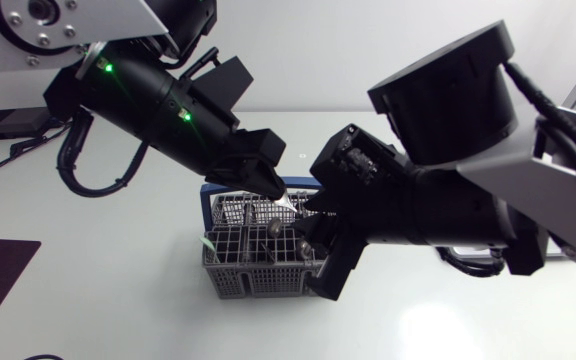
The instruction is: Unload the cutlery basket into the drawer organizer.
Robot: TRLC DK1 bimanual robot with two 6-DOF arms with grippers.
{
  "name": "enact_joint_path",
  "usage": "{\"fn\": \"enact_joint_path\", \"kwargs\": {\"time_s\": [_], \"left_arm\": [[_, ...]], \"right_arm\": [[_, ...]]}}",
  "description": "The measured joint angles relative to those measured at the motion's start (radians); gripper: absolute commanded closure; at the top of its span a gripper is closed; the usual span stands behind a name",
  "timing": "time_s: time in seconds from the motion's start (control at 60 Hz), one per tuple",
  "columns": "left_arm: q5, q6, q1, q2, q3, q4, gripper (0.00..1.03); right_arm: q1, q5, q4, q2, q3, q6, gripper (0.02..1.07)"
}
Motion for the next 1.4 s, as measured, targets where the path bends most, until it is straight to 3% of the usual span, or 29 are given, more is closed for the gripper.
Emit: {"fn": "enact_joint_path", "kwargs": {"time_s": [0.167, 0.283, 0.5, 0.6, 0.783, 1.017, 1.4], "left_arm": [[0.004, 0.000, 0.000, 0.000, 0.000, -0.006, 0.99], [0.004, 0.000, 0.000, 0.000, 0.000, -0.007, 0.99], [0.005, 0.000, 0.000, 0.000, 0.000, -0.007, 0.96], [0.004, 0.000, 0.000, 0.000, 0.000, -0.014, 0.87], [0.007, 0.000, 0.003, -0.002, 0.000, -0.024, 0.83], [0.039, 0.000, 0.018, -0.016, 0.000, -0.016, 0.57], [0.074, -0.018, 0.135, -0.111, 0.036, 0.052, 0.55]], "right_arm": [[0.000, 0.000, 0.019, 0.023, 0.000, 0.000, 0.79], [0.006, -0.002, 0.022, 0.026, 0.000, 0.000, 0.93], [0.019, -0.011, 0.025, 0.026, 0.000, 0.000, 1.00], [0.019, -0.006, 0.026, 0.026, 0.000, 0.000, 1.01], [0.019, -0.005, 0.024, 0.026, 0.000, 0.000, 1.01], [0.025, -0.027, 0.017, 0.026, -0.005, -0.004, 1.01], [0.002, -0.043, 0.008, -0.023, -0.040, -0.004, 1.01]]}}
